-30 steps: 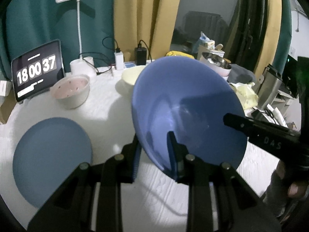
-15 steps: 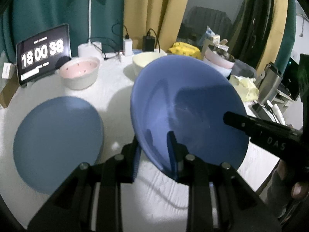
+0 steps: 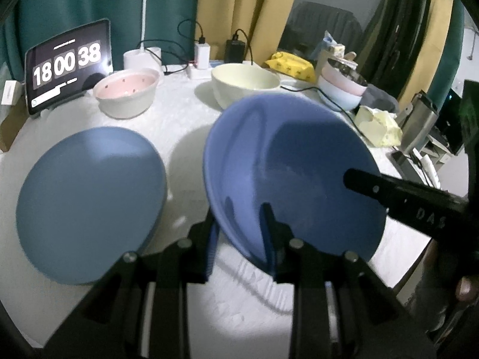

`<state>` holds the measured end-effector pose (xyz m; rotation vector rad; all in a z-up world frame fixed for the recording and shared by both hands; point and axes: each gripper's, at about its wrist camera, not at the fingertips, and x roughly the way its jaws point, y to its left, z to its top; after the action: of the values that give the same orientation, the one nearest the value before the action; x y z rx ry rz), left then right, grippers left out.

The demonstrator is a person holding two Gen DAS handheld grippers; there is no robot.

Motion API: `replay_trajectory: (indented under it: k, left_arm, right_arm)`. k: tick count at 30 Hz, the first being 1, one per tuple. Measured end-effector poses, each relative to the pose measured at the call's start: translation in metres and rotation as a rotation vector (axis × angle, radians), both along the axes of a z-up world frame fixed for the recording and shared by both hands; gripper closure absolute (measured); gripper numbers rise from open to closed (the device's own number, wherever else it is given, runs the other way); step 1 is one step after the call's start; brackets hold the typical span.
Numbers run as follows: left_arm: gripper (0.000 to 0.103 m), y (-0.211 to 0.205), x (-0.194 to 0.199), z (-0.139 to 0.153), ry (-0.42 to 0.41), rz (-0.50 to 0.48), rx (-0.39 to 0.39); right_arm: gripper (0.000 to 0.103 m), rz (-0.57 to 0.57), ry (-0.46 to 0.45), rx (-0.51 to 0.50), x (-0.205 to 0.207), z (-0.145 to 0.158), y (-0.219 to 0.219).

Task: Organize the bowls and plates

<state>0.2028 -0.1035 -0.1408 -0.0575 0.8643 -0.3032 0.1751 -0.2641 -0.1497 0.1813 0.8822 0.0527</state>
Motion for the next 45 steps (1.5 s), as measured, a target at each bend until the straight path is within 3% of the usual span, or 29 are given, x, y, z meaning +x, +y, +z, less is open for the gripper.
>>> replay_trajectory:
  k: [4,26,45]
  left_arm:
    - [0.074,0.004,-0.002,0.004,-0.014,0.009,0.005]
    - [0.066,0.023,0.0,0.044,-0.125,0.08,0.049]
    - [0.058,0.021,0.05,0.066,-0.166,0.078,0.064]
  right_arm:
    - [0.061,0.003,-0.015,-0.005,0.0,0.003,0.0]
    - [0.061,0.006,-0.09,-0.014,0.01,0.038,-0.002]
    - [0.061,0.029,-0.116,-0.028,0.055,0.05,-0.011]
